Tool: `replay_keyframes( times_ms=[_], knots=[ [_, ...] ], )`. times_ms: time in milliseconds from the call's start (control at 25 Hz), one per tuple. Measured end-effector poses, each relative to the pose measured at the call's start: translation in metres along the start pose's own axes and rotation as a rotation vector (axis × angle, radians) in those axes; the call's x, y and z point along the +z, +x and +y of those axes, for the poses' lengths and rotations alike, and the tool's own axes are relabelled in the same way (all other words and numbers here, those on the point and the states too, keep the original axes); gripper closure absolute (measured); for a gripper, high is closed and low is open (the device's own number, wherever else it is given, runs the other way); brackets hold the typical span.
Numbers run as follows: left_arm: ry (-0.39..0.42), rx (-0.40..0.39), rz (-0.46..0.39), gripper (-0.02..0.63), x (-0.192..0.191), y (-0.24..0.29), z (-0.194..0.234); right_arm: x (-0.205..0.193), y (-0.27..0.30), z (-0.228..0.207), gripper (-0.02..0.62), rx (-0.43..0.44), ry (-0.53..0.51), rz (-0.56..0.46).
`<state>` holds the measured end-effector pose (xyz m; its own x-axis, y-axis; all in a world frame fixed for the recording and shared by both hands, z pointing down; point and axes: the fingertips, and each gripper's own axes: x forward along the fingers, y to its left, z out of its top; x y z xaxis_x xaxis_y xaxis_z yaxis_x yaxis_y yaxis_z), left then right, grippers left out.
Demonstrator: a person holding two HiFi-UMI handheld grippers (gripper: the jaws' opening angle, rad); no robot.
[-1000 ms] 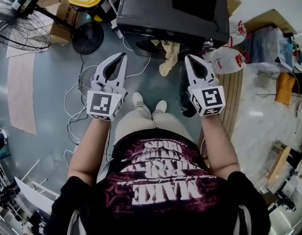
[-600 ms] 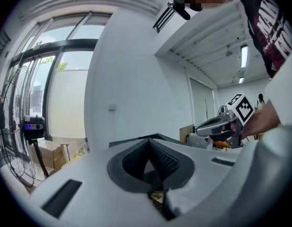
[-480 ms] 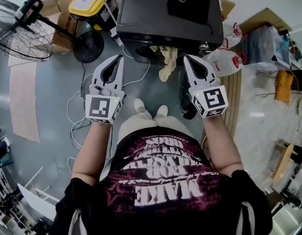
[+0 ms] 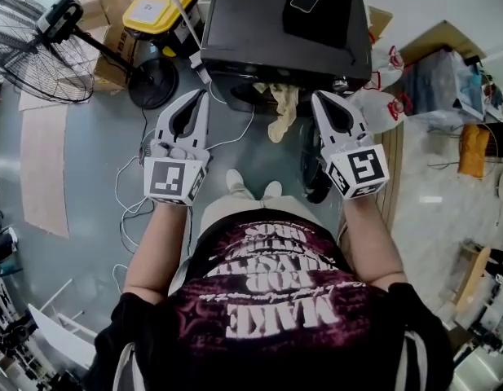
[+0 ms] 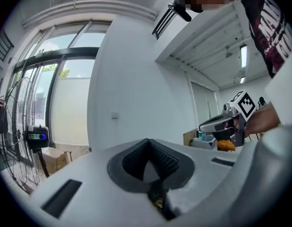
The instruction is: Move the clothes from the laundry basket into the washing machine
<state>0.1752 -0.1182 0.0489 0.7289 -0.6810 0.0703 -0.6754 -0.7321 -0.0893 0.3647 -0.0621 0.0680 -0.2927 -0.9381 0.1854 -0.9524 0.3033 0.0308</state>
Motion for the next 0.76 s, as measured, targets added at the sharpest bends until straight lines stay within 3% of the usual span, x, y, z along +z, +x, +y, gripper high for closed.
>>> replay_keyframes(
  times_ms=[760],
  knots=[
    [0.04,0.0,0.036,0.601,0.008,-0.009,-0.018,0.002,-0.009,0.013,0.592,0.063,0.014,-0.018]
  ],
)
